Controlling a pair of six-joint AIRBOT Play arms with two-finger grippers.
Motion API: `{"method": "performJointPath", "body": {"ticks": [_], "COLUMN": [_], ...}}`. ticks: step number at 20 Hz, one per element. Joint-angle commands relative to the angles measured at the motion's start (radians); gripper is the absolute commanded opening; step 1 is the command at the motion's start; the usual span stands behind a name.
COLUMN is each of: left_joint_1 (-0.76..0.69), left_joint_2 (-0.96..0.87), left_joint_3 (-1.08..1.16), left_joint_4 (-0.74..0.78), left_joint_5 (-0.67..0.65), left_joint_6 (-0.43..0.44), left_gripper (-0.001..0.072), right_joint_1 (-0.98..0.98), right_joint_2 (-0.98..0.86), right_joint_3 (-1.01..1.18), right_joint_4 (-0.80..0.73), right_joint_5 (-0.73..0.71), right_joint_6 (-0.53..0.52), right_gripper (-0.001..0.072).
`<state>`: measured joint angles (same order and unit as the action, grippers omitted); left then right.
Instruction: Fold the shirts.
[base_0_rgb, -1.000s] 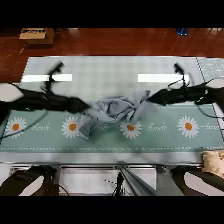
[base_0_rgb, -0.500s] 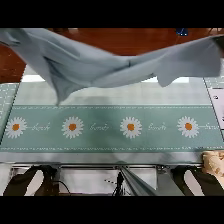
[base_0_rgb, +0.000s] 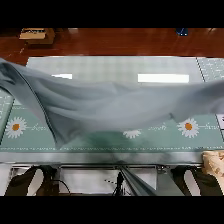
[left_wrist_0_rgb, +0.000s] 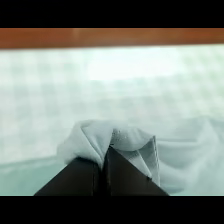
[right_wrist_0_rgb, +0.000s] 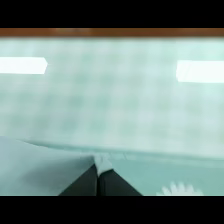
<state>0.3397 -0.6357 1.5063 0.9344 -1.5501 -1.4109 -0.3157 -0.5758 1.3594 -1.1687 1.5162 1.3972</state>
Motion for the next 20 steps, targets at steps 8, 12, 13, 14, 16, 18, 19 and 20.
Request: {"method": "performJointPath", "body": {"ticks": [8,12,13,14,16,18,19,20], "left_joint_1": [-0.075,-0.051,-0.043,-0.038,-0.034,-0.034,-0.034,-0.034], "left_joint_2": [-0.020,-0.020,-0.020,-0.020,-0.012,0.000,0.007,0.014], "left_joint_3": [-0.417,-0.168,-0.089,-0.014,0.113,0.227,0.267,0.299], "left_joint_4": [-0.336,-0.393,-0.391,-0.378,-0.303,-0.164,-0.102,-0.048], "left_joint_5": [0.160,0.434,0.462,0.468,0.447,0.374,0.321,0.249], "left_joint_6": [0.111,0.120,0.120,0.120,0.094,0.014,-0.027,-0.060], "left_gripper": [0.0024,0.0024,0.0024,0.0023,0.0023,0.0023,0.0023,0.0023], "right_joint_1": [0.002,0.002,0.001,0.001,0.001,0.001,0.001,0.001], "right_joint_2": [-0.153,-0.152,-0.151,-0.152,-0.151,-0.151,-0.151,-0.151], "right_joint_3": [0.003,0.131,0.186,0.251,0.380,0.497,0.545,0.592], "right_joint_4": [0.275,0.374,0.361,0.321,0.192,0.037,-0.023,-0.073], "right_joint_5": [-0.146,-0.503,-0.543,-0.557,-0.502,-0.367,-0.289,-0.205], "right_joint_6": [-0.039,-0.066,-0.075,-0.074,-0.027,0.042,0.059,0.063], "right_gripper": [0.0021,0.0020,0.0021,0.0020,0.0021,0.0021,0.0021,0.0021]}}
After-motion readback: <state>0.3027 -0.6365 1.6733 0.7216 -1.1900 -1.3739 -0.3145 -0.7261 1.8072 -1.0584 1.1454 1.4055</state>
